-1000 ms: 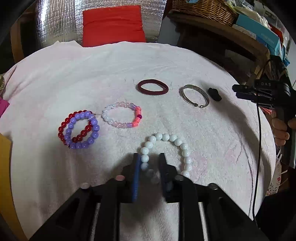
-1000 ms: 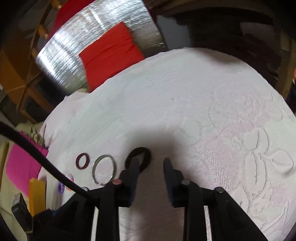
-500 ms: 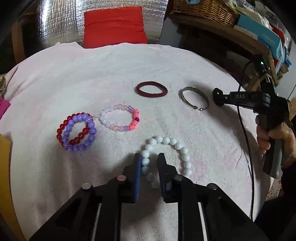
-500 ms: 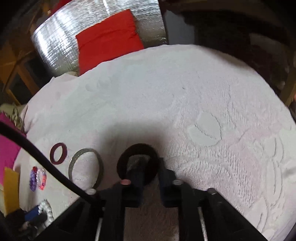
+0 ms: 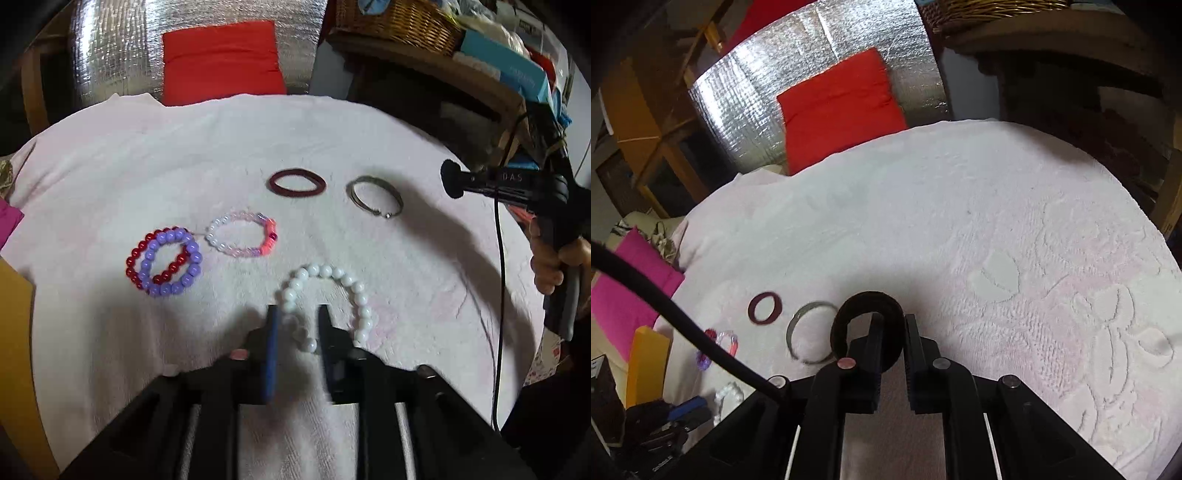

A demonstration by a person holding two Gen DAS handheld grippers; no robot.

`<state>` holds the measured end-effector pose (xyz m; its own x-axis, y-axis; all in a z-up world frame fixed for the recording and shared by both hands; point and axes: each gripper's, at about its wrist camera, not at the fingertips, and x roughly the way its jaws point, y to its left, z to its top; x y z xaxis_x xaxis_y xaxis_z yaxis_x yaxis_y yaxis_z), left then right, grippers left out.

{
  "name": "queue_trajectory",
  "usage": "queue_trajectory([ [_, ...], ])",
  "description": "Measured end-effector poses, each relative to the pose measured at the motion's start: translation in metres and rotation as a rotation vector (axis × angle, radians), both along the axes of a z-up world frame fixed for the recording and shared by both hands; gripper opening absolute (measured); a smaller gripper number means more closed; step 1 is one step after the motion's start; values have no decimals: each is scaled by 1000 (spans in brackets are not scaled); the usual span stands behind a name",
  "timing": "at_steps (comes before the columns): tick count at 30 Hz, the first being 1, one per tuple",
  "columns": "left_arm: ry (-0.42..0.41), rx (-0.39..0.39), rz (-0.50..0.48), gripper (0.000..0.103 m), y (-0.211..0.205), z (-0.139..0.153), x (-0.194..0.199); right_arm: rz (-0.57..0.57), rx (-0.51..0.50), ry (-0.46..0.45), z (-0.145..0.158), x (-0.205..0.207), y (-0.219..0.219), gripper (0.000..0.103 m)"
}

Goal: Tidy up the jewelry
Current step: 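Lift the black ring with the right gripper while the left lifts the pearl bracelet, then carry both items over the orange box and open both grippers to drop them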

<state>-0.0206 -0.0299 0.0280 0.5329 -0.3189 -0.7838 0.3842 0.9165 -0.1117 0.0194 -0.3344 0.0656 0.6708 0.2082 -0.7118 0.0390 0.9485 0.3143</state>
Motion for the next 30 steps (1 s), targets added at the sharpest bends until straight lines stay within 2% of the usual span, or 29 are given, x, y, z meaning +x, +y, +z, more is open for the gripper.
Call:
queue_trajectory([
  [1, 0, 1, 0, 60, -2, 0, -1, 4, -5, 4, -1, -1, 0, 11],
  [2, -7, 4, 14, 77, -5, 0, -2, 9, -10, 6, -2, -2, 1, 11],
  [5, -11, -27, -24, 77, -20, 2, -5, 8, -15, 15, -3, -1, 0, 11],
  [8, -12, 46, -22, 77, -36, -7, -2, 0, -12, 24, -5, -1, -2, 11],
  [10, 18, 87, 2, 77, -41, -20, 4, -3, -9, 29, -6, -1, -2, 11],
  [12, -12, 84, 14, 68, -45, -18, 5, -5, -3, 32, -7, 0, -3, 11],
  [14, -18, 66, 3, 31, -45, -14, 5, -3, 0, 30, -6, 1, -1, 11],
  [17, -12, 56, 28, 13, -41, -11, 7, 6, -3, 17, -4, 1, 5, 11],
  [19, -11, 42, 50, 10, -34, -9, 7, 17, 0, 5, -2, 0, 9, 11],
  [25, -40, 15, 100, 10, -13, 3, 6, 57, 6, -45, 8, -4, 26, 11],
  [30, -72, -39, 153, 10, 9, 25, -7, 114, 9, -66, 11, -6, 53, 11],
])
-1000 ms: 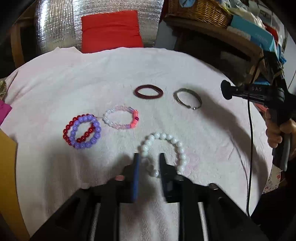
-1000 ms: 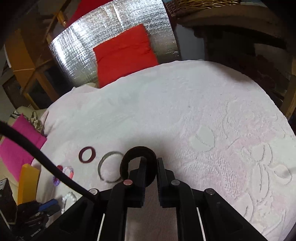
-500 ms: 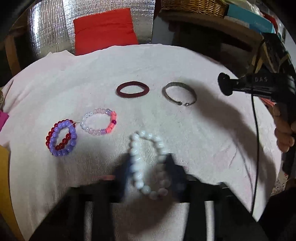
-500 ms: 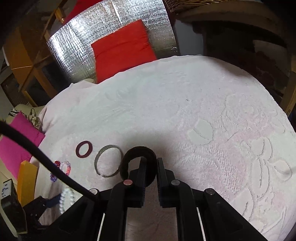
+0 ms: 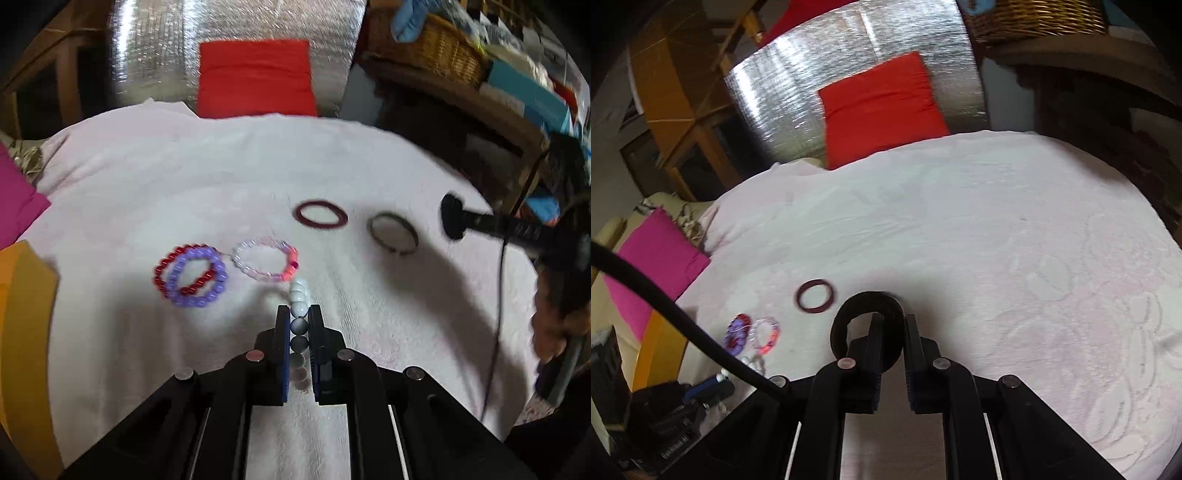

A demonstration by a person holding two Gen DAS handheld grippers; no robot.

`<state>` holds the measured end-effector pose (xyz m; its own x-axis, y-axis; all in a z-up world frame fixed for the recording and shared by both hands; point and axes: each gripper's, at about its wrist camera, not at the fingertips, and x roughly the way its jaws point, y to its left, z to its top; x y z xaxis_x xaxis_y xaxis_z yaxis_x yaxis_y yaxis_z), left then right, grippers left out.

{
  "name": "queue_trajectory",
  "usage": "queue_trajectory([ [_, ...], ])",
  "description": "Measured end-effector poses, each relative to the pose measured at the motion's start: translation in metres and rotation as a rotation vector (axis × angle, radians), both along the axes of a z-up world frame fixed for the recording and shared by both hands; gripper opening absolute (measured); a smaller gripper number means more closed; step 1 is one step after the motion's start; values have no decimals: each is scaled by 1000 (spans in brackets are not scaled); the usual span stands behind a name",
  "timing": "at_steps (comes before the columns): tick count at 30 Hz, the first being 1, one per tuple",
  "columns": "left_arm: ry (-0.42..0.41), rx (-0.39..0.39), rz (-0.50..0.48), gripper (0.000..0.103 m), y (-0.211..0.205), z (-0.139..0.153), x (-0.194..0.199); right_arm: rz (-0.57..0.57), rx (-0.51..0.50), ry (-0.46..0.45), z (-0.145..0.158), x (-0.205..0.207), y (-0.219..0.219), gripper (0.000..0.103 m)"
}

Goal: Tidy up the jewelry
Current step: 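Carry both items over the orange box and open both grippers to drop them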

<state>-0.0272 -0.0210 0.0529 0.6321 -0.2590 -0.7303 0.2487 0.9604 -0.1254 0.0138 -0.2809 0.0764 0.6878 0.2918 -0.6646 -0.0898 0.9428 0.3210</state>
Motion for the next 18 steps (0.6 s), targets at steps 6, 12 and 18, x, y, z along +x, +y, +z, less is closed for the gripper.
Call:
queue_trajectory([
  [6, -23, -23, 49, 10, 24, 16, -16, 91, -17, -20, 3, -6, 42, 11],
  [12, -56, -62, 162, 10, 66, 37, -33, 187, -10, -35, 6, -19, 84, 11],
  [18, -144, -70, 345, 10, 122, 61, -58, 272, 21, -53, 13, -39, 130, 11],
])
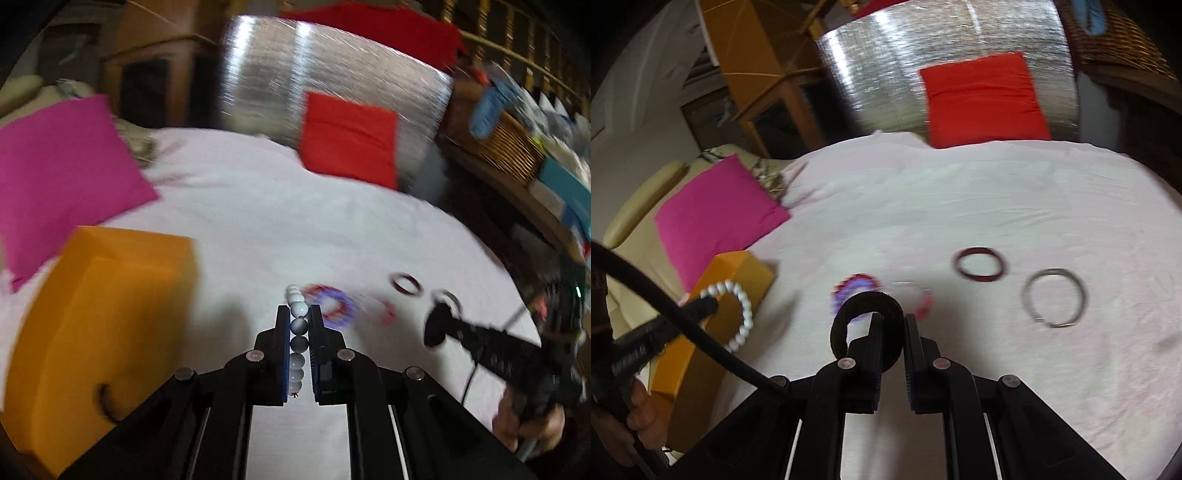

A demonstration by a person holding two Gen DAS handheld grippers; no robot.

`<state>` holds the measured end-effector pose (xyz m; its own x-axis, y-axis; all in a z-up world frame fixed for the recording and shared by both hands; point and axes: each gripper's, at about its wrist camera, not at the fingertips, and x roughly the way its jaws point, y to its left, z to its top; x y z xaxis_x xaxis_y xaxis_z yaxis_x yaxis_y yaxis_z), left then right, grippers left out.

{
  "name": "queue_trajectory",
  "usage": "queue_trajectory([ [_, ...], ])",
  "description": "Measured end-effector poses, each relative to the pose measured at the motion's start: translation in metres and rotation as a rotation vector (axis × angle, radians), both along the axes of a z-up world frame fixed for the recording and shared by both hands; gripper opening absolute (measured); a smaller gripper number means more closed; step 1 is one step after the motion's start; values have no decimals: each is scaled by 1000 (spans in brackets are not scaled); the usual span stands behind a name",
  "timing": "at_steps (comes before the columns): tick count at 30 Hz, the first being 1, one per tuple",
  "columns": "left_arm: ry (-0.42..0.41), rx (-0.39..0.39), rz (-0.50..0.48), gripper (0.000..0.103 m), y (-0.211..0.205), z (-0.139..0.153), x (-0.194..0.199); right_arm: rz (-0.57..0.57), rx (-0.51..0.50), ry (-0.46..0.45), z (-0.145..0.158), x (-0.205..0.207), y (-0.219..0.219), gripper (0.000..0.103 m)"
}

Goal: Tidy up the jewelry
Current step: 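Carry both items over the orange box and open both grippers to drop them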

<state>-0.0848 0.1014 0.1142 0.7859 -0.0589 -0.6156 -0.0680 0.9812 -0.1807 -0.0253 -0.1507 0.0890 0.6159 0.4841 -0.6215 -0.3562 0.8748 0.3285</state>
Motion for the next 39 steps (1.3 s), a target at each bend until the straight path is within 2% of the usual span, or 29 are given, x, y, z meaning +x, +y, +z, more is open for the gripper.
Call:
queue_trajectory([
  [2, -23, -14, 63, 10, 22, 6, -7, 43, 0, -1, 2, -6, 24, 11],
  [7, -53, 20, 214, 10, 70, 15, -24, 135, 3, -7, 7, -15, 84, 11],
  [10, -44, -2, 290, 10, 102, 13, -34, 192, -4, -21, 16, -19, 126, 11],
  [16, 25, 39, 407, 10, 143, -7, -39, 276, 4, -41, 34, -23, 189, 11],
  [19, 59, 79, 438, 10, 154, -15, -44, 304, -12, -38, 36, -24, 215, 11],
  [24, 117, 98, 484, 10, 167, -25, -41, 327, -56, -27, 27, -18, 248, 11],
  [34, 153, 167, 540, 10, 174, -30, -40, 331, -75, 5, 14, -2, 275, 13],
  [35, 155, 174, 545, 11, 173, -30, -39, 325, -72, 9, 14, -1, 274, 15],
  [37, 164, 187, 549, 17, 172, -29, -37, 313, -56, 24, 12, 3, 269, 31],
  [38, 166, 192, 545, 24, 170, -29, -36, 312, -31, 44, 11, 6, 266, 44],
  [39, 167, 196, 545, 29, 169, -29, -35, 308, -8, 53, 11, 8, 263, 53],
])
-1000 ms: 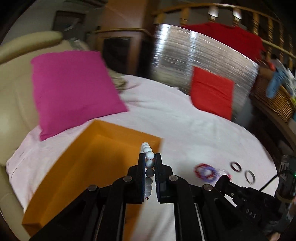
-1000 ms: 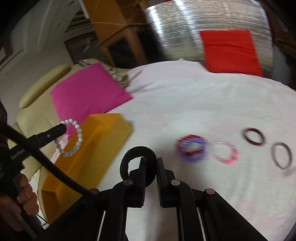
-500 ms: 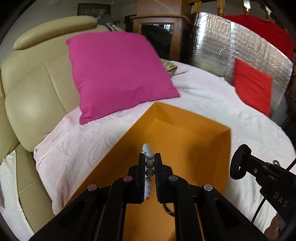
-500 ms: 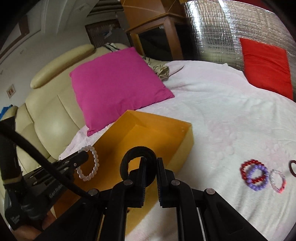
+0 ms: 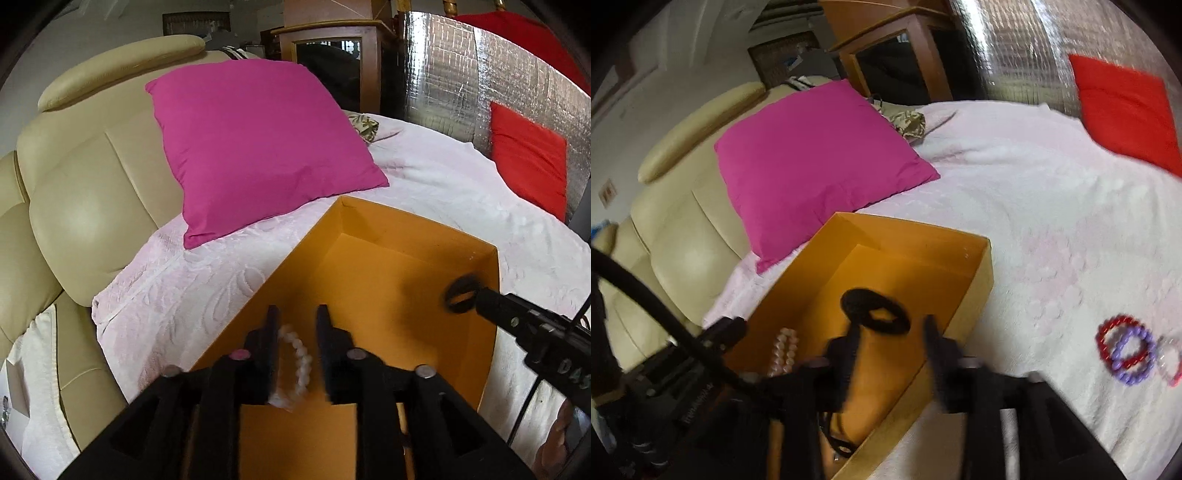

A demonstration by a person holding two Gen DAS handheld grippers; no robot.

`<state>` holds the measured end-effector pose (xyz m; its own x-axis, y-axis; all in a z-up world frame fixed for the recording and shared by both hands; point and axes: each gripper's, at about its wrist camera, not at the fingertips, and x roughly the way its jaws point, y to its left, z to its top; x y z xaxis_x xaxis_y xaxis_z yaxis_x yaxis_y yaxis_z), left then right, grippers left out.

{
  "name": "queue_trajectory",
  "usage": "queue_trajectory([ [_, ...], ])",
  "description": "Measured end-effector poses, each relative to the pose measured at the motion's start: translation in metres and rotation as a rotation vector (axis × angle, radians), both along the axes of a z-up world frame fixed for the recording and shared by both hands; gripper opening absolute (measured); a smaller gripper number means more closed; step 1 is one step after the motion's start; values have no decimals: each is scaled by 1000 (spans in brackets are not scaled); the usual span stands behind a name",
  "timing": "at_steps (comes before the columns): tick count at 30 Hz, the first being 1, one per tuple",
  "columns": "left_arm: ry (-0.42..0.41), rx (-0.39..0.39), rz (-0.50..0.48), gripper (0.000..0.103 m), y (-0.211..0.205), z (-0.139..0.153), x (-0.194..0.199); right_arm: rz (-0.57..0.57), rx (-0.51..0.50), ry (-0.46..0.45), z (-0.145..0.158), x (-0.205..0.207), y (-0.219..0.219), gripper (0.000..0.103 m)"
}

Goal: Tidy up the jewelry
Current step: 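Carry both items over the orange box and open both grippers to drop them, then move the open right gripper back toward the silver bangle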

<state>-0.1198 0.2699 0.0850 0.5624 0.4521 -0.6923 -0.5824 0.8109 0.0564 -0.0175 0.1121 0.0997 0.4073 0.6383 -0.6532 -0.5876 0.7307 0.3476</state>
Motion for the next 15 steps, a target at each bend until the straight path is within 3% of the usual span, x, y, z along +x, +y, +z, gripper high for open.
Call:
queue_trajectory([
  [2, 2, 14, 12, 48, -2, 1, 1, -26, 32, -7, 1, 1, -9, 54],
  [5, -19, 7, 28, 62, -5, 4, 1, -45, 39, -9, 2, 3, -23, 54],
  [10, -55, -45, 10, 72, -21, 10, 10, -101, -11, -36, 3, 5, -63, 54],
  [15, -128, -4, -69, 78, -71, 28, 18, -212, -62, -14, 3, 10, -123, 53],
])
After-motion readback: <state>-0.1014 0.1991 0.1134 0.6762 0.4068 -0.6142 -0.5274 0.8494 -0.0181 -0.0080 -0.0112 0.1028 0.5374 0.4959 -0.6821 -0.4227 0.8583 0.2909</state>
